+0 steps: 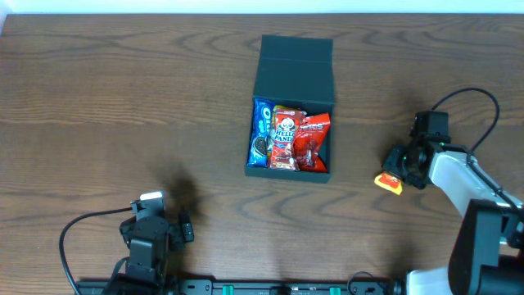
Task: Pack container
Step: 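Lift the Julie's packet into the box's right corner and release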
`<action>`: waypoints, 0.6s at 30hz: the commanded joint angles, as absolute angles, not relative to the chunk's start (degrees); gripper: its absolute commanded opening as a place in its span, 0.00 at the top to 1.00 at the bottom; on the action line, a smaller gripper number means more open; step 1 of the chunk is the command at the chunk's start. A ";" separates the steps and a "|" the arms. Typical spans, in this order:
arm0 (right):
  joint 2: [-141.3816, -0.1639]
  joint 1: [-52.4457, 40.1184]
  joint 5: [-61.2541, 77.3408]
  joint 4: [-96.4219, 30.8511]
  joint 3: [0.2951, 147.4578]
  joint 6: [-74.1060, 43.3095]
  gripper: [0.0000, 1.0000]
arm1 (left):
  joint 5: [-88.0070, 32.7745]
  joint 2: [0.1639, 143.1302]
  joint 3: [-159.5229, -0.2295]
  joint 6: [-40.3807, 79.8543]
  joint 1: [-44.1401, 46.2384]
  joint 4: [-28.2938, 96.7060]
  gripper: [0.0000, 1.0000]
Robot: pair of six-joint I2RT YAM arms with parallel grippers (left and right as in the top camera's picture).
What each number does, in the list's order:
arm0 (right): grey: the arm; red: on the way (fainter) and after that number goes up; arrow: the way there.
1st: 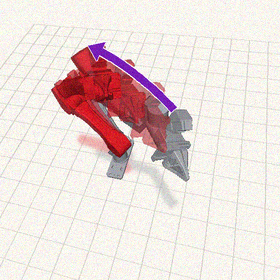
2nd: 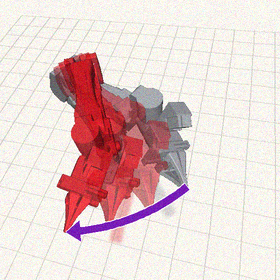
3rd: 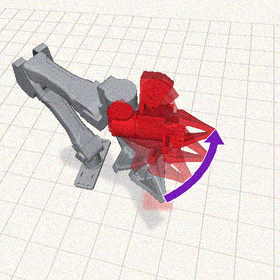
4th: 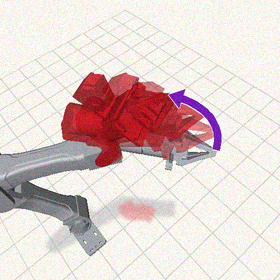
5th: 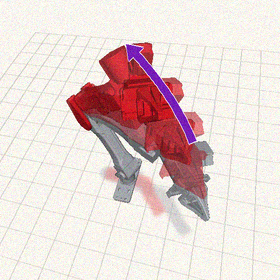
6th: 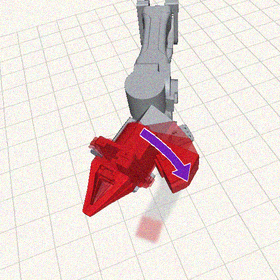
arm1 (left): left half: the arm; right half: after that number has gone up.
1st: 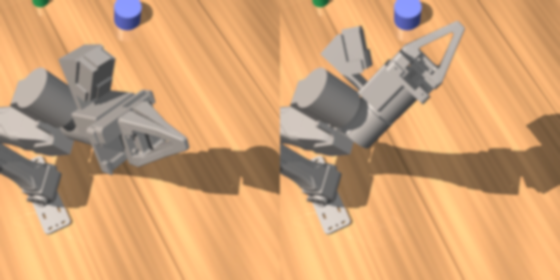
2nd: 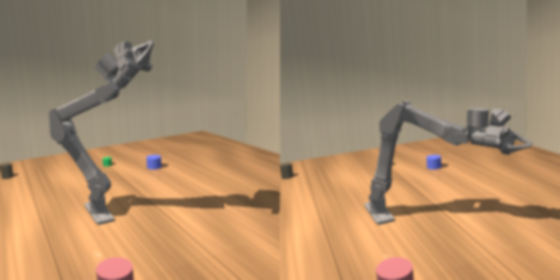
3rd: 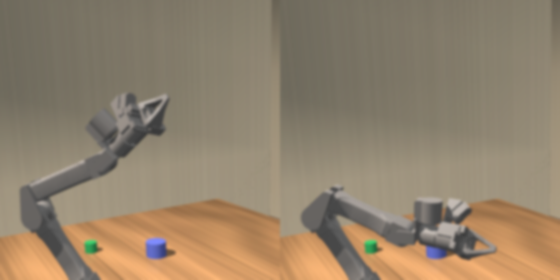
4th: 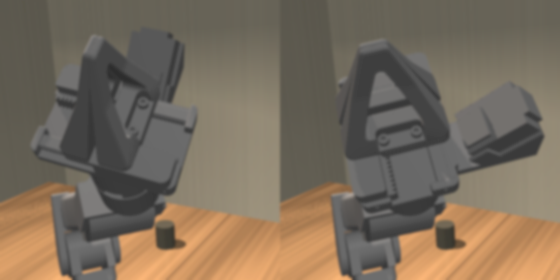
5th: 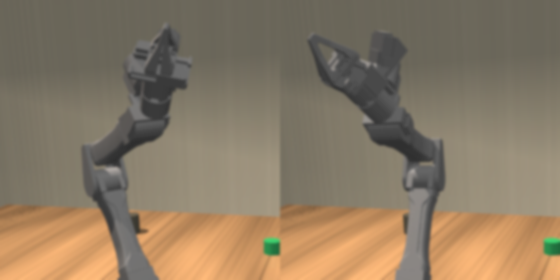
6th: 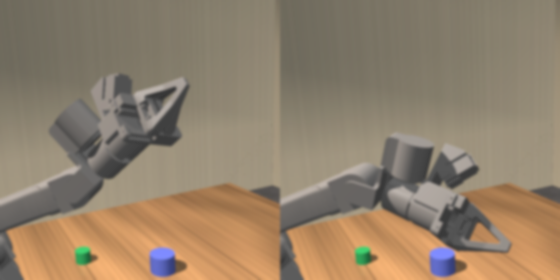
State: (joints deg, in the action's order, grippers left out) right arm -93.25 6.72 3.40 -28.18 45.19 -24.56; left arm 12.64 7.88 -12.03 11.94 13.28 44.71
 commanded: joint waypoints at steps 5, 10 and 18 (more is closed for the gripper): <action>-90.26 4.86 6.09 -30.52 43.64 -25.26 0.94 | 13.50 7.60 -10.46 11.16 13.06 46.85 0.05; -83.88 3.05 6.31 -36.64 46.13 -25.28 0.98 | 13.50 7.60 -10.46 11.16 13.06 46.85 0.05; -77.73 -6.26 9.63 -50.68 59.40 -27.16 0.97 | 13.50 7.60 -10.46 11.16 13.06 46.85 0.05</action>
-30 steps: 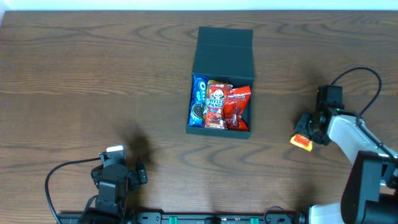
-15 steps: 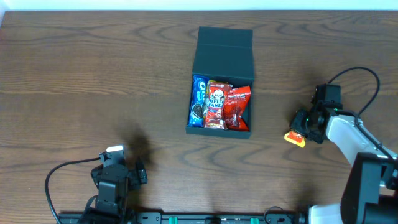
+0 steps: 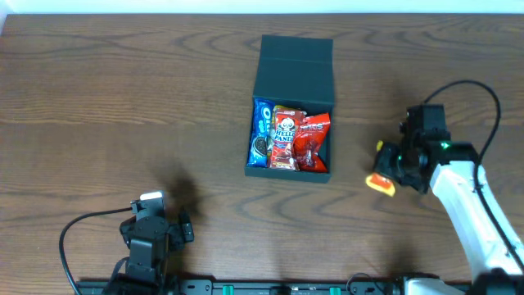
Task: Pack container
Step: 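Lift the Julie's packet into the box's right corner and release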
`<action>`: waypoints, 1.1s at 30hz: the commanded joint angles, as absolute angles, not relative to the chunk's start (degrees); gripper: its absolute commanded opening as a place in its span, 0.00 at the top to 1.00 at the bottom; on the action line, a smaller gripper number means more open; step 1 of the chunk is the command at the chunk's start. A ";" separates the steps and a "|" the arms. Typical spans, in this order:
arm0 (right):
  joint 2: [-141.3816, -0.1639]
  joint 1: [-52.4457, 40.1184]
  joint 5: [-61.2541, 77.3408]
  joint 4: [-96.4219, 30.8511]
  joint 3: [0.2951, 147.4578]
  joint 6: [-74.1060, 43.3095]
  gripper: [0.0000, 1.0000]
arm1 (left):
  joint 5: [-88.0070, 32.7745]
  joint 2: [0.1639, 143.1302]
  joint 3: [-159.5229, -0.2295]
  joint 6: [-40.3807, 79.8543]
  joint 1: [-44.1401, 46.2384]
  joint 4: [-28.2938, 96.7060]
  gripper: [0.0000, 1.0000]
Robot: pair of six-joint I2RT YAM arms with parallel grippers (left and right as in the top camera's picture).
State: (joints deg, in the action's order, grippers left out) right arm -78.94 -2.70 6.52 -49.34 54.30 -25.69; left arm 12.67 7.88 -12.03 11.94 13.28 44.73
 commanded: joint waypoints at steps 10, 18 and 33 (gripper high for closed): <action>-84.05 -21.87 11.62 -48.60 71.02 -27.20 0.88 | 13.50 7.60 -10.46 11.16 13.06 46.85 0.05; -94.80 -24.08 10.68 -46.89 74.13 -27.94 0.92 | 13.50 7.60 -10.46 11.16 13.06 46.85 0.05; -100.88 -24.10 0.60 -46.11 74.08 -35.35 0.88 | 13.50 7.60 -10.46 11.16 13.06 46.85 0.05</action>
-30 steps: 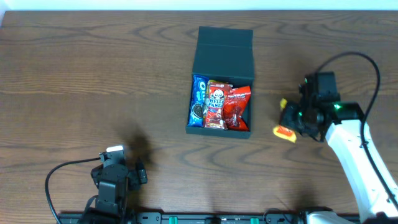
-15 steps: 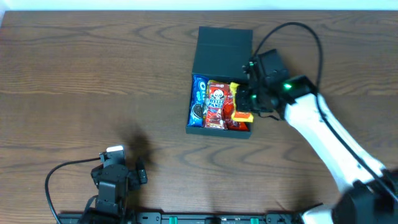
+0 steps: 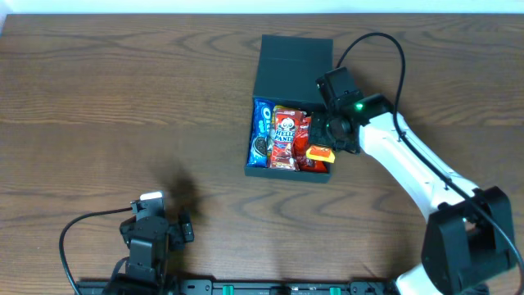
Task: Pack container
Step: 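Lift the Julie's packet into the box's right corner and release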
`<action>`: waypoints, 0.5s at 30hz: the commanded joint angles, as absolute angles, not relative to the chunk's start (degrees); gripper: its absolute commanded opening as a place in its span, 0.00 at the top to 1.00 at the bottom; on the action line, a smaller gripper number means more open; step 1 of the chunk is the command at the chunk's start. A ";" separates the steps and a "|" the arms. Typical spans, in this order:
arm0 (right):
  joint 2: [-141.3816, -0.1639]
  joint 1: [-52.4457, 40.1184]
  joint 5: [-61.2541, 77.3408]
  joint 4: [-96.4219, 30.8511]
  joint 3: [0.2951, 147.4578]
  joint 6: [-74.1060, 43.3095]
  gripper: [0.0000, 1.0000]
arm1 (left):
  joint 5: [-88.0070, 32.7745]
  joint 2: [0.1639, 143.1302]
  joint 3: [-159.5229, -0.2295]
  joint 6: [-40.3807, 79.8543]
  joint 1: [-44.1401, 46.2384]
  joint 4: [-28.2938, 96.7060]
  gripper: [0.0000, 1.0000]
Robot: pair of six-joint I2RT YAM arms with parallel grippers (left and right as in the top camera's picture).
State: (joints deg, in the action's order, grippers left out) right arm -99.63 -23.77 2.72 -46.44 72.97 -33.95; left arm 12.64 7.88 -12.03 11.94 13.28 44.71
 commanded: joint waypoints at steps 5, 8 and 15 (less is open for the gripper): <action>-101.38 -24.10 0.62 -44.88 74.08 -35.33 0.84 | 13.50 7.60 -10.46 11.16 13.06 46.85 0.05; -101.38 -24.10 0.60 -44.12 74.08 -35.29 0.77 | 13.50 7.60 -10.46 11.16 13.06 46.85 0.05; -101.38 -24.62 2.46 -42.76 74.08 -35.31 0.89 | 13.50 7.60 -10.46 11.16 13.06 46.85 0.05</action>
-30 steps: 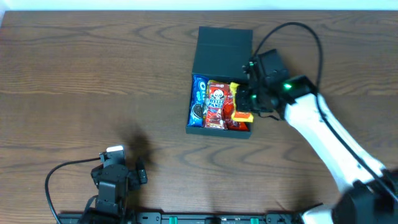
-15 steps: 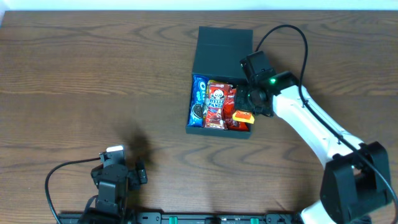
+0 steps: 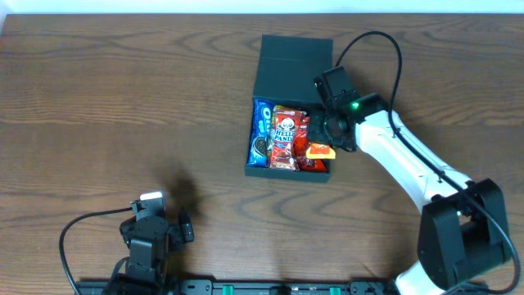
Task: Pack container
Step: 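Lift the Julie's packet into the box's right corner and release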
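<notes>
A dark box (image 3: 322,174) stands at the table's middle with its lid (image 3: 295,67) folded back behind it. Inside lie a blue cookie pack (image 3: 261,131), a red-and-white snack bag (image 3: 283,135) and a red packet (image 3: 304,135). My right gripper (image 3: 325,147) hangs over the box's right side, shut on a small orange-and-yellow packet (image 3: 320,152) that sits above the red packet. My left gripper (image 3: 152,232) rests near the front edge at the left; its jaws cannot be made out.
The wooden table (image 3: 123,106) stretches around the box. The right arm (image 3: 409,168) reaches in from the front right, its black cable (image 3: 372,45) looping above the lid. A cable runs from the left arm along the front edge.
My right gripper, with the orange packet, has shifted slightly left and a touch further over the box's right side. The left arm has not moved.
My right gripper was at the table's right side, on the orange packet lying on the wood. Then the packet was a little further left in its grip. Later it hung over the box's right edge, and now it is above the red packet inside.
</notes>
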`<action>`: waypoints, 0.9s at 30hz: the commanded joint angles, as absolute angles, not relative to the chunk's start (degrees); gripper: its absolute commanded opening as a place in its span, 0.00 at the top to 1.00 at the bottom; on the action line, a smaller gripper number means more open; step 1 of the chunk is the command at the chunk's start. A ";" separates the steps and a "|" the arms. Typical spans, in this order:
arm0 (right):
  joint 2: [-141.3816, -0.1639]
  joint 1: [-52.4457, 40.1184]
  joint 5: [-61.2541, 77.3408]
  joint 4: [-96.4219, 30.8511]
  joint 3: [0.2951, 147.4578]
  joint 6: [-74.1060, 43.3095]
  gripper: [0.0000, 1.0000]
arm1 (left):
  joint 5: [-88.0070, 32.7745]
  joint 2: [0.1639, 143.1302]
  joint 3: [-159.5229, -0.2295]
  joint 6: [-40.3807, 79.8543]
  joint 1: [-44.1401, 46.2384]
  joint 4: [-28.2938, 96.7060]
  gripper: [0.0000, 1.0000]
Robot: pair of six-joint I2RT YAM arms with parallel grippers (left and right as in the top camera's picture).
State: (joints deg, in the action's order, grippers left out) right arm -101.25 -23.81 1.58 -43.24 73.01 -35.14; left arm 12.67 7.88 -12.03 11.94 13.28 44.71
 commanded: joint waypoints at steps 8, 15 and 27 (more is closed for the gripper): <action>-101.38 -26.15 2.42 -41.10 74.08 -35.31 0.88 | 13.50 7.60 -10.46 11.16 13.06 46.85 0.05; -101.38 -26.65 2.42 -41.50 74.08 -35.31 0.01 | 13.50 7.60 -10.46 11.16 13.06 46.85 0.05; -89.08 -26.55 -2.24 -46.37 75.40 -35.07 0.01 | 13.50 7.60 -10.46 11.16 13.06 46.85 0.05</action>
